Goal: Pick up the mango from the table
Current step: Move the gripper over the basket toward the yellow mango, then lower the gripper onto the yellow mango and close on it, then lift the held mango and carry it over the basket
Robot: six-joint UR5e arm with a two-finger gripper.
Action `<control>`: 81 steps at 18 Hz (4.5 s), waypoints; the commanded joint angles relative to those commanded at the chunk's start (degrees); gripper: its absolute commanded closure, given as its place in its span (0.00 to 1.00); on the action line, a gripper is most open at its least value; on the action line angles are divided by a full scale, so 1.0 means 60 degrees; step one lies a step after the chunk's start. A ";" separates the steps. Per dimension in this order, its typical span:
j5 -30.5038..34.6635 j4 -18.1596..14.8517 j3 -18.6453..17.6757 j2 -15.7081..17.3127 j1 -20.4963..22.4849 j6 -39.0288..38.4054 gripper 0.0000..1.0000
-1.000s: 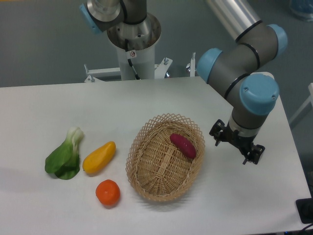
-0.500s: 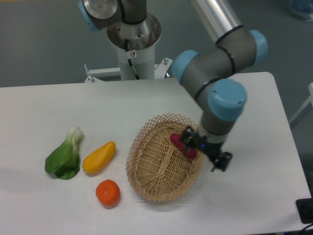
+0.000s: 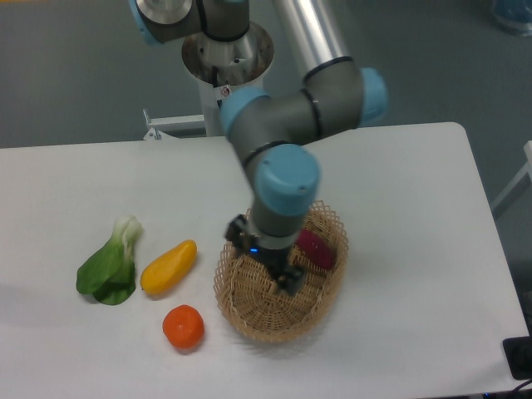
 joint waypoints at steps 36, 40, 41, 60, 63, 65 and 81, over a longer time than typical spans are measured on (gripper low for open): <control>0.0600 0.2418 -0.1979 -0.0292 -0.1422 -0.0981 0.00; 0.0644 0.2418 -0.2184 -0.0278 -0.1451 -0.0996 0.00; 0.0731 0.2418 -0.2214 -0.0292 -0.1451 -0.0996 0.00; 0.1084 0.2740 -0.2170 -0.0351 -0.1641 -0.1303 0.75; 0.1025 0.2725 -0.2155 -0.0234 -0.1642 -0.1464 0.76; 0.1011 0.2725 -0.2083 -0.0190 -0.1627 -0.1465 0.76; 0.0996 0.2026 -0.1235 0.0674 -0.0340 -0.1626 0.75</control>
